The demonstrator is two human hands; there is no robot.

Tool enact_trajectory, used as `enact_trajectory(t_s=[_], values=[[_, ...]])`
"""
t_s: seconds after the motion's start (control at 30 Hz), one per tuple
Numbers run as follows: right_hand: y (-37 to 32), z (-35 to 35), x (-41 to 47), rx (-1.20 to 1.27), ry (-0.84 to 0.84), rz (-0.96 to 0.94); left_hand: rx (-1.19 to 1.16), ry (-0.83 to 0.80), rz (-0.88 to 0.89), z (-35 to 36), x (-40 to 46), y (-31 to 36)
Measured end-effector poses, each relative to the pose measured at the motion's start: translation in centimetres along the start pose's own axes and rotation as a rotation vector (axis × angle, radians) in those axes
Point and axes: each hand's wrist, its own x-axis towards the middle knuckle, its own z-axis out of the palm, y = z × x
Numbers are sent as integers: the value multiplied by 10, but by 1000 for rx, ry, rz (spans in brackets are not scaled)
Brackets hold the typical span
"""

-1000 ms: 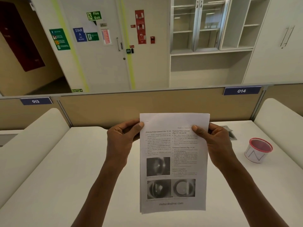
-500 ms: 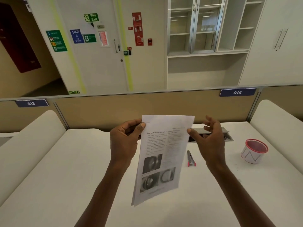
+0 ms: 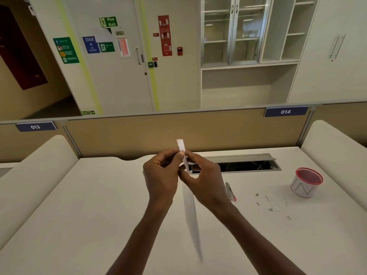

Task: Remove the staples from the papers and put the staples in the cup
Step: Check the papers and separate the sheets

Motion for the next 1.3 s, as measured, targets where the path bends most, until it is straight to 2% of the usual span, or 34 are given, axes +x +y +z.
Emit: enact_trajectory(t_s=[0.13, 0.23, 0.37, 0.5, 0.57, 0.67, 1.0, 1.3], values=[[1, 5, 2, 7, 113, -86, -41, -35, 10, -1, -4, 1], [3, 3, 6, 27, 165, -69, -25, -42, 56, -4, -4, 4], [1, -9, 11, 120, 84, 32, 88, 0, 169, -13, 2, 6], [-8, -29, 15, 266, -36, 95, 345, -110, 323, -22, 14, 15], [-13, -38, 18, 335, -67, 126, 396, -205, 296, -25, 17, 23], [-19, -45, 20, 370, -93, 175, 352, -296, 241, -28, 16, 32], [-25, -52, 26, 699, -279, 372, 129, -314, 126, -31, 11, 49], [-25, -41, 30, 645, -238, 340, 132, -310, 129, -37, 12, 51]])
